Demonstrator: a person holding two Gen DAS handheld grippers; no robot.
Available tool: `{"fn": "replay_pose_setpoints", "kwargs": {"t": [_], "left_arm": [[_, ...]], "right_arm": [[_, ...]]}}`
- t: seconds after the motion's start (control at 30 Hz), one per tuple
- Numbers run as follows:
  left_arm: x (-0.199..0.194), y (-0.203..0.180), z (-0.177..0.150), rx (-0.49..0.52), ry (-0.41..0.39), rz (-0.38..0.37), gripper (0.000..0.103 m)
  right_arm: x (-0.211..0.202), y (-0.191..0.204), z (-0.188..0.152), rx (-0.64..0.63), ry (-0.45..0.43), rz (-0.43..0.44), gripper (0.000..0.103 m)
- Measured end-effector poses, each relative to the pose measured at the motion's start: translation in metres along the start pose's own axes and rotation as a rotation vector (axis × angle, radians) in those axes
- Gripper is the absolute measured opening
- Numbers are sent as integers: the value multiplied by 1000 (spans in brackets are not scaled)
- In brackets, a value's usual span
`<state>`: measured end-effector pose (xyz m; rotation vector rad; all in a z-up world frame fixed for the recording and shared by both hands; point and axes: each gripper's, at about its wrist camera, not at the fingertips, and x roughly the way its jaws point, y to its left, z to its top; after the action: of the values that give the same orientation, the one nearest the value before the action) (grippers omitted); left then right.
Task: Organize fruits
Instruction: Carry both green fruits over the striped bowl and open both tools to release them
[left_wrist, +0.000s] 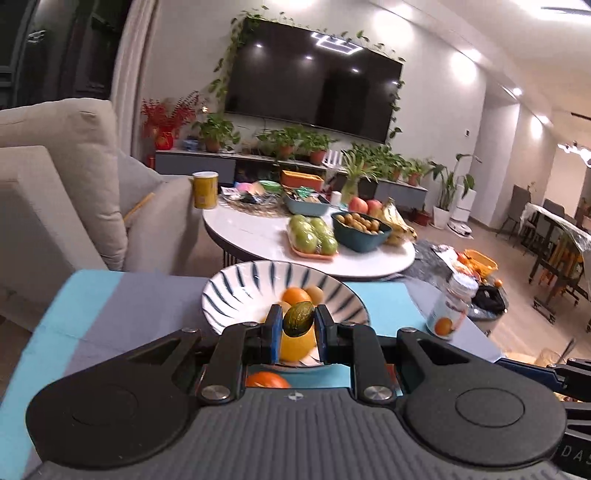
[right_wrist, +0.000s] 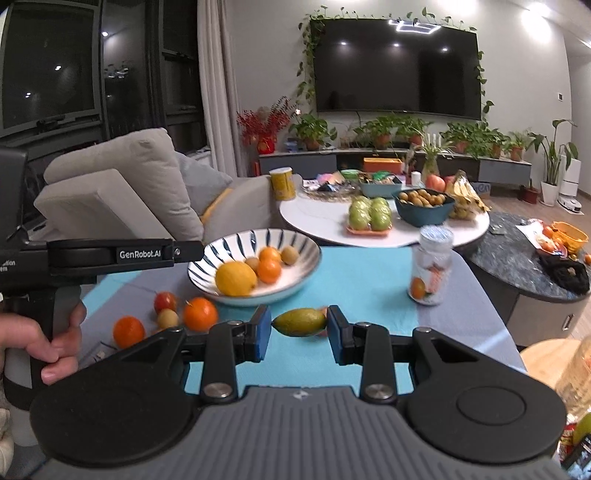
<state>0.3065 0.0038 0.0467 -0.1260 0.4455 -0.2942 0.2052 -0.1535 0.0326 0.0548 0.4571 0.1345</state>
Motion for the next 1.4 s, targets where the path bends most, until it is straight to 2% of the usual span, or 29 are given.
{"fn": "replay_pose_setpoints", "kwargs": {"t": [0.17, 0.73, 1.4], "left_arm": [[-1, 11, 5, 7, -3, 25, 17], [9, 37, 20, -14, -28, 38, 17], [40, 40, 19, -16, 3, 26, 17]], "right_arm": [[5, 8, 10, -9, -19, 8, 61], [32, 26, 34, -10, -44, 4, 61], [63, 26, 44, 19, -26, 22, 61]]}}
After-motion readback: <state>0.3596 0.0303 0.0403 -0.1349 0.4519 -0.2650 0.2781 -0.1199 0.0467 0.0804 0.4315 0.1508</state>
